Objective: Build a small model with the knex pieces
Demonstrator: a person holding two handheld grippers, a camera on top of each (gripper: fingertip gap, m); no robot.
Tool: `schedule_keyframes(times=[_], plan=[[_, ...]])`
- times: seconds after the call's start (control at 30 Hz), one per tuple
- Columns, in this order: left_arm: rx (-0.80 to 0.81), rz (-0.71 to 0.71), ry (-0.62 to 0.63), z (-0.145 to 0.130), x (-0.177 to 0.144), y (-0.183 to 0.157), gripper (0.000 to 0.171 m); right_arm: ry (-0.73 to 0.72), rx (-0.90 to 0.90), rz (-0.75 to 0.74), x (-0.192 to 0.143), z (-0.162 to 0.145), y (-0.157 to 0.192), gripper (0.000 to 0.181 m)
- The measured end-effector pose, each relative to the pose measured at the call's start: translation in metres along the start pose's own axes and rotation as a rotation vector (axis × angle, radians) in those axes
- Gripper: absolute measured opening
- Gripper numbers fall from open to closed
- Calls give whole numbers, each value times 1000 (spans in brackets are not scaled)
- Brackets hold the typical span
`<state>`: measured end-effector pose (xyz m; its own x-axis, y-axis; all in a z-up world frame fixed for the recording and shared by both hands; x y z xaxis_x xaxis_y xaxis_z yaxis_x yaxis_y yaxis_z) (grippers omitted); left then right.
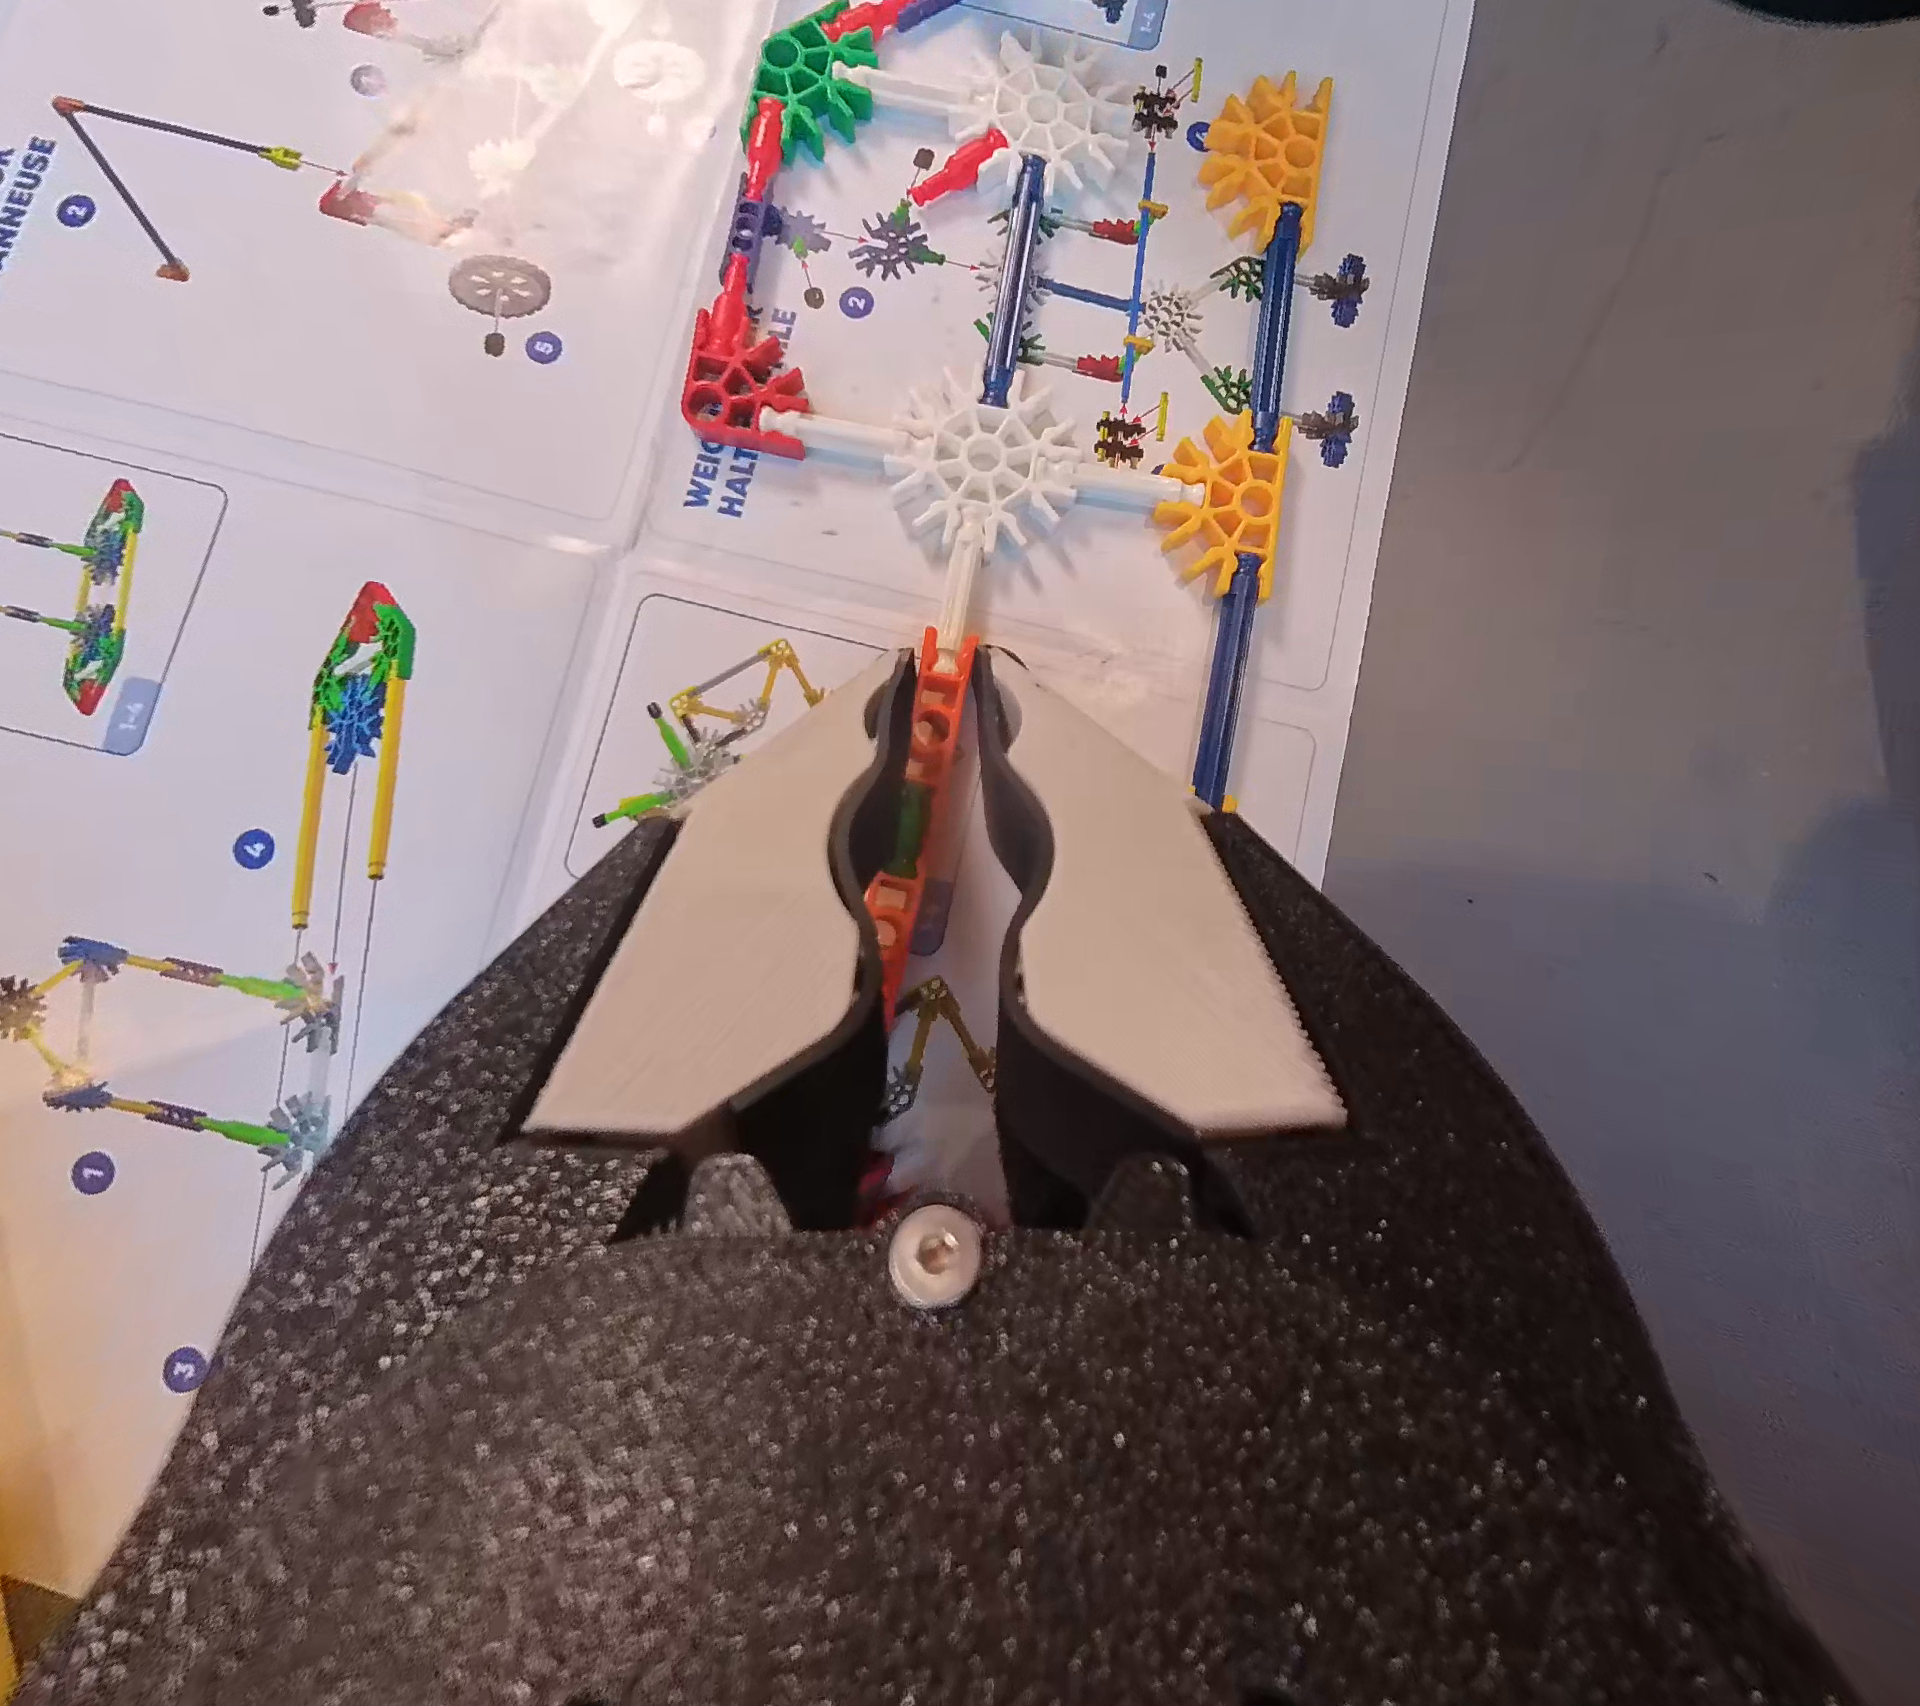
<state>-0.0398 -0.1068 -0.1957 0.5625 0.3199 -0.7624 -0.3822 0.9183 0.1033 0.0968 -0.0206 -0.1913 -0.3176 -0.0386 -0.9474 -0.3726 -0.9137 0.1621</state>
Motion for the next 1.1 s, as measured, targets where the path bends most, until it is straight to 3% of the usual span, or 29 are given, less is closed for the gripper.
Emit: schedule_keyframes(times=[0.13, 0.3, 0.47, 1.1], plan=[[6, 3, 1, 0, 0, 0, 9, -59, -4, -32, 0, -1, 1, 0], [-2, -3, -4, 0, 0, 0, 9, -232, 50, -53, -1, -4, 1, 0], [-4, -2, -2, 0, 0, 0, 9, -356, 157, 27, -24, 1, -5, 4], [-3, -2, -6, 0, 0, 0, 9, 38, -75, -18, 0, 1, 1, 0]])
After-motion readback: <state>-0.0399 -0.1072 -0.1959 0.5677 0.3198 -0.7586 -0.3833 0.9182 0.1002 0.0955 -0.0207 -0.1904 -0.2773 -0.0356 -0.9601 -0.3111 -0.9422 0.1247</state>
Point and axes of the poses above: each gripper's, where its closed fingertips meet, x out along the fingers, z out of its top, y = z × x across the jaws, the point moved 2 cm from there along -x, back along the fingers, and after that the axes turned 14 degrees about x, right-handed, at the moved point
